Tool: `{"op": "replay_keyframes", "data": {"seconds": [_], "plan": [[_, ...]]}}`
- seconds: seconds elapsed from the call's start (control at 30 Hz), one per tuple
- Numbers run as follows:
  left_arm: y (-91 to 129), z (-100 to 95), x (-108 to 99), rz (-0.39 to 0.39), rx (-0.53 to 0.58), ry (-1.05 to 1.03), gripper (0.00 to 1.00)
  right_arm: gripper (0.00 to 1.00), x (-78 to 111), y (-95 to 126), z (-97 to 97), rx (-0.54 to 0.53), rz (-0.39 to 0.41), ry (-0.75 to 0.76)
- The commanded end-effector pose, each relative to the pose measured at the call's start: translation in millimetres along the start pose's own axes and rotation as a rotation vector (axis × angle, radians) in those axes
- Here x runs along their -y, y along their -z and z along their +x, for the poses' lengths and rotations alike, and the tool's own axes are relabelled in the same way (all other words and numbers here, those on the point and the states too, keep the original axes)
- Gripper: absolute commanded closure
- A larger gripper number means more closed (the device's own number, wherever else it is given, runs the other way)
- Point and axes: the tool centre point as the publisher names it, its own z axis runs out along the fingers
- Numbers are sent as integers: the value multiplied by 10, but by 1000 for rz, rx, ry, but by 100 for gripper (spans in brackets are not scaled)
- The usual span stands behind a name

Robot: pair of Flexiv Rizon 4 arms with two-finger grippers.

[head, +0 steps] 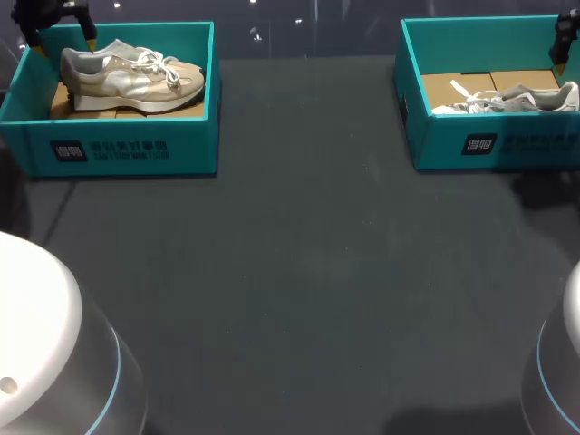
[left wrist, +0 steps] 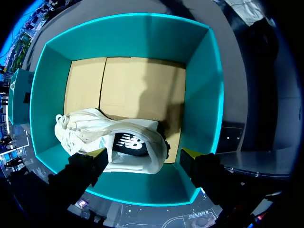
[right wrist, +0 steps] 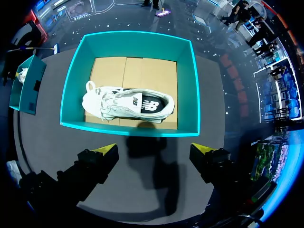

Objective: Take the shoe out of the shoebox, open the shoe tongue, remove and reinsert the insole, then place the shoe into the shoebox

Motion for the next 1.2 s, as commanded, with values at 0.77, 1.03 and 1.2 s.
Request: {"op": "replay_keyframes", "data": {"seconds": [0.77, 1.03, 1.2], "plan": [[-392, 180, -150, 26, -60, -28, 0, 0, 1, 0, -2, 0, 1, 0], [-489, 184, -144, 42, -74, -20, 2, 0, 1, 0, -2, 0, 1, 0], [-593, 199, -158, 60, -83, -10, 5, 0, 1, 0, -2, 0, 1, 0]]}}
